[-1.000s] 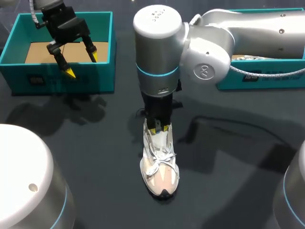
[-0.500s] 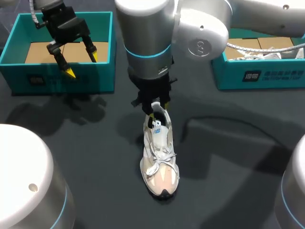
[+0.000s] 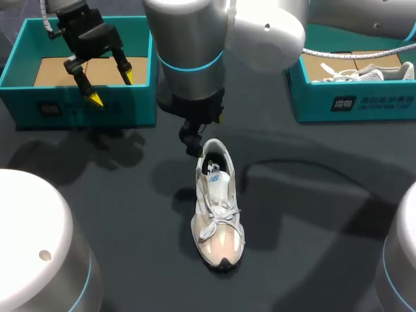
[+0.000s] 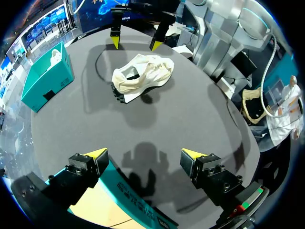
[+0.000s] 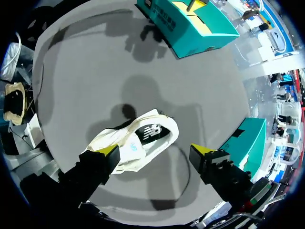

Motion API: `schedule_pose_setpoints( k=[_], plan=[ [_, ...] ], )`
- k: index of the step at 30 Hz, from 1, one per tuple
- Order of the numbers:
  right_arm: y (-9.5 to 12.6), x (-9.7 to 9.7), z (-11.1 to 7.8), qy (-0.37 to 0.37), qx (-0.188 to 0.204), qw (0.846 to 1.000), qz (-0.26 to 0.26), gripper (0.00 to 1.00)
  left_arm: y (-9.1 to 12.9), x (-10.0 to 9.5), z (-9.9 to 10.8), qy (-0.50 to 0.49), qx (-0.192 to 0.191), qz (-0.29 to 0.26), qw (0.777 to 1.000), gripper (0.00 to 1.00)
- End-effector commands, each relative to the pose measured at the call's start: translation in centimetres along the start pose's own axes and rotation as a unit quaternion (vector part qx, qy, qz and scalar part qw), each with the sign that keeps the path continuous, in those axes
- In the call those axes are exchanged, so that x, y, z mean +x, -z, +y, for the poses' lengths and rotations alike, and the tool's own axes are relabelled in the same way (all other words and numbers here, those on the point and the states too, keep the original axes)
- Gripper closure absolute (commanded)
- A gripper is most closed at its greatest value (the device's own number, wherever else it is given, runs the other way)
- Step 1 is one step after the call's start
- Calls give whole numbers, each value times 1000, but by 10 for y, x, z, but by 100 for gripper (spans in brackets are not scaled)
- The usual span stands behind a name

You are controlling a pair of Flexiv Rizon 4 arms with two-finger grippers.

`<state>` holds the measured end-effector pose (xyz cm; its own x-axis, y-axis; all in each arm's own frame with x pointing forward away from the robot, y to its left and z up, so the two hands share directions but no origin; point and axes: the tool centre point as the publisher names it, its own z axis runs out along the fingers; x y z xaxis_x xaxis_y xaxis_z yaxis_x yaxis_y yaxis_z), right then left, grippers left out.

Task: Take the shoe out of the shoebox, open the shoe tongue, remove and reinsert the insole, then place the shoe into the shoebox

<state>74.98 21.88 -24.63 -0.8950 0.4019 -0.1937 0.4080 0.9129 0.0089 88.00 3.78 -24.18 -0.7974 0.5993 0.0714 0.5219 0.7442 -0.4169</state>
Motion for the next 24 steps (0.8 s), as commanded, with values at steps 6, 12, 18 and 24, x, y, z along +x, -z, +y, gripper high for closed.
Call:
schedule_pose_setpoints(
  k=[6, 12, 18, 24],
  plan=[
    [-11, -17, 9, 216, -13, 976, -20, 0, 0, 0, 0, 0, -1, 0, 1000, 0],
    [-26, -28, 15, 249, -25, 968, -16, 0, 0, 0, 0, 0, -1, 0, 1000, 0],
    [-44, -36, 16, 260, -34, 965, -7, 0, 0, 0, 0, 0, -1, 0, 1000, 0],
    [-62, -44, 13, 244, -46, 969, 9, 0, 0, 0, 0, 0, -1, 0, 1000, 0]
  ],
)
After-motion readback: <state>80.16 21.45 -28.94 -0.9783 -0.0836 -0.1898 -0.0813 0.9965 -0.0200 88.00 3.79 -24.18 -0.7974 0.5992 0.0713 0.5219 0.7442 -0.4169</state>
